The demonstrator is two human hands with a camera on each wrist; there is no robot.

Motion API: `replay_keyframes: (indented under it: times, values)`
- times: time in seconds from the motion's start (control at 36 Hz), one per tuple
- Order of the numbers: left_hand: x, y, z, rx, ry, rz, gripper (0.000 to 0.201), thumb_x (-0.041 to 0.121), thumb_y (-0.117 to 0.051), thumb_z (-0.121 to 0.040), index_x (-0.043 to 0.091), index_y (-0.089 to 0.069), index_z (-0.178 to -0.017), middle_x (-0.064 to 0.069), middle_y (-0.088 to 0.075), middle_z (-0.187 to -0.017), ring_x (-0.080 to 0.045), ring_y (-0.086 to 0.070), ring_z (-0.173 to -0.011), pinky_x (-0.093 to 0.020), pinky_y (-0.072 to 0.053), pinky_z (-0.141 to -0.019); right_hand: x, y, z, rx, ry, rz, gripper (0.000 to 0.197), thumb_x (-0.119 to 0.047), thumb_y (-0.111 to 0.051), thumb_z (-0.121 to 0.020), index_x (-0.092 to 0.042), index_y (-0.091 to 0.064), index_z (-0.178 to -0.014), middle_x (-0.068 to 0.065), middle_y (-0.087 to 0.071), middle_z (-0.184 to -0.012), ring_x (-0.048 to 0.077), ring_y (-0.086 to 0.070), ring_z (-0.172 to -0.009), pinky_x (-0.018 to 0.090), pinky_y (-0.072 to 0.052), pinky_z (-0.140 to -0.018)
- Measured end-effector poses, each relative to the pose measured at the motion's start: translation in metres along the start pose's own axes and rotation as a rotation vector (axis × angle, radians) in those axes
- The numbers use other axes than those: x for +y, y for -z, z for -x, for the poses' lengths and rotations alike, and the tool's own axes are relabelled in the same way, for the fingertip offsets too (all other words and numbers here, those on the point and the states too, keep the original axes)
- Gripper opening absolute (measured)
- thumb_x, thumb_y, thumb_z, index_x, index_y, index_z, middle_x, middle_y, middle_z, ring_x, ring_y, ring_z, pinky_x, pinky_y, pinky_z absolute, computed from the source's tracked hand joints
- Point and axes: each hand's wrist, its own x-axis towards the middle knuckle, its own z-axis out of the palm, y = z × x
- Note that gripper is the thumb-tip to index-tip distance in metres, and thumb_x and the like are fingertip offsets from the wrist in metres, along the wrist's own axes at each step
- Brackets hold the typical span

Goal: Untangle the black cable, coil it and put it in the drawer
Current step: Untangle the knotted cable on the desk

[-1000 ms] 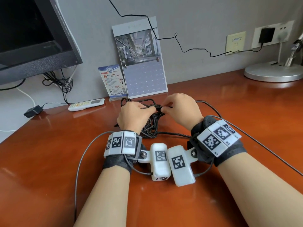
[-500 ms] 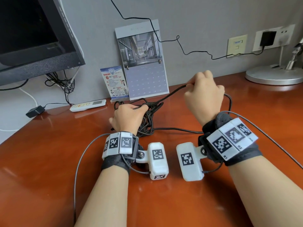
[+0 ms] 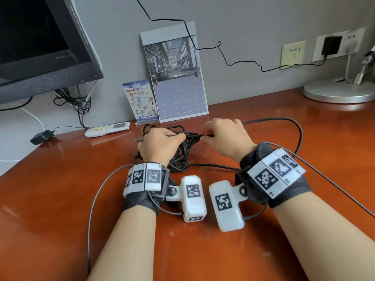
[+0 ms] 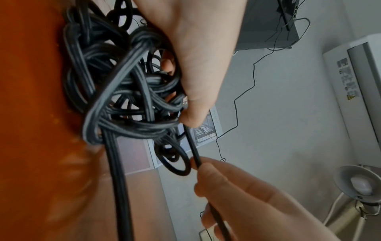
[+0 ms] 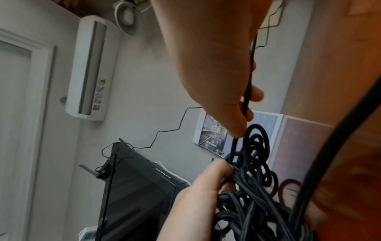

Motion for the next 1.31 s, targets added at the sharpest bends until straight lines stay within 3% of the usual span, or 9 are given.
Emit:
replay_keyframes:
  times: [0.14, 0.36, 0.44, 0.56, 0.67, 0.75, 0.94, 1.19, 1.31]
  values:
    - [0.003, 0.002, 0.001, -0.005, 0.007, -0.015, 0.017, 0.048, -0.068, -0.073, 0.031, -0.07, -0.075, 0.015, -0.059, -0.066, -0.012, -0.052, -0.079, -0.035, -0.037, -0.098, 0.004, -0.004, -0.003, 0.121, -0.006, -0.065, 0.019, -0.024, -0.051, -0.094, -0.022, -0.07, -0.095, -0.005, -0.064, -0.098, 0.017, -0.041, -0.092, 0.034, -0.019, -0.084]
    - [0.001, 0.005, 0.002, 0.04, 0.051, 0.007, 0.024, 0.043, -0.063, -0.076, 0.027, -0.057, -0.059, 0.016, -0.052, -0.061, -0.015, -0.048, -0.079, -0.035, -0.038, -0.093, 0.009, 0.016, -0.004, 0.445, -0.168, -0.106, 0.018, -0.017, -0.047, -0.086, -0.022, -0.059, -0.075, -0.004, -0.063, -0.095, 0.023, -0.045, -0.1, 0.034, -0.018, -0.08]
    - [0.001, 0.005, 0.0, 0.021, 0.042, -0.009, 0.024, 0.043, -0.063, -0.077, 0.028, -0.056, -0.06, 0.016, -0.052, -0.062, -0.016, -0.049, -0.079, -0.035, -0.037, -0.092, 0.013, 0.02, -0.004, 0.472, -0.267, -0.111, 0.017, -0.016, -0.045, -0.083, -0.019, -0.057, -0.071, -0.001, -0.063, -0.091, 0.025, -0.046, -0.097, 0.035, -0.021, -0.082]
    - [-0.002, 0.002, -0.001, 0.0, 0.034, -0.046, 0.018, 0.044, -0.063, -0.078, 0.028, -0.067, -0.081, 0.014, -0.058, -0.067, -0.014, -0.05, -0.08, -0.034, -0.034, -0.093, 0.019, 0.018, -0.003, 0.307, -0.329, -0.019, 0.022, -0.014, -0.044, -0.078, -0.012, -0.067, -0.079, 0.004, -0.065, -0.09, 0.028, -0.051, -0.092, 0.037, -0.024, -0.087]
    - [-0.003, 0.002, -0.002, -0.034, 0.005, -0.039, 0.013, 0.042, -0.065, -0.077, 0.03, -0.064, -0.076, 0.019, -0.053, -0.064, -0.014, -0.049, -0.08, -0.034, -0.033, -0.096, 0.011, 0.011, -0.002, 0.025, -0.108, -0.005, 0.024, -0.022, -0.047, -0.086, -0.019, -0.068, -0.098, 0.002, -0.065, -0.106, 0.027, -0.056, -0.102, 0.037, -0.037, -0.094]
    - [0.0, 0.001, 0.0, -0.063, -0.036, -0.027, 0.012, 0.04, -0.069, -0.073, 0.03, -0.063, -0.07, 0.018, -0.055, -0.064, -0.017, -0.057, -0.085, -0.038, -0.039, -0.098, -0.004, 0.001, 0.002, -0.094, -0.015, -0.098, 0.025, -0.03, -0.052, -0.091, -0.024, -0.065, -0.111, -0.001, -0.058, -0.108, 0.023, -0.056, -0.104, 0.031, -0.042, -0.083]
    - [0.0, -0.003, 0.0, 0.022, -0.057, 0.03, 0.017, 0.034, -0.073, -0.066, 0.031, -0.058, -0.072, 0.01, -0.063, -0.096, -0.016, -0.056, -0.091, -0.035, -0.041, -0.087, -0.01, -0.014, 0.004, -0.048, -0.05, -0.216, 0.014, -0.023, -0.054, -0.088, -0.023, -0.069, -0.089, 0.0, -0.068, -0.096, 0.023, -0.061, -0.092, 0.03, -0.049, -0.076]
    - [0.003, 0.0, 0.003, 0.016, -0.014, 0.015, 0.008, 0.038, -0.075, -0.064, 0.034, -0.069, -0.066, 0.014, -0.067, -0.077, -0.014, -0.062, -0.082, -0.036, -0.051, -0.084, -0.012, 0.0, 0.001, -0.224, 0.056, -0.142, 0.018, -0.019, -0.057, -0.083, -0.025, -0.051, -0.067, -0.005, -0.052, -0.071, 0.021, -0.052, -0.079, 0.026, -0.039, -0.07]
    - [0.003, 0.0, 0.003, -0.03, -0.003, 0.012, 0.008, 0.037, -0.076, -0.062, 0.034, -0.071, -0.067, 0.014, -0.068, -0.072, -0.013, -0.063, -0.079, -0.03, -0.051, -0.08, -0.003, 0.011, 0.001, -0.348, 0.031, -0.185, 0.013, -0.014, -0.058, -0.084, -0.021, -0.061, -0.073, -0.011, -0.05, -0.064, 0.014, -0.051, -0.068, 0.024, -0.039, -0.061]
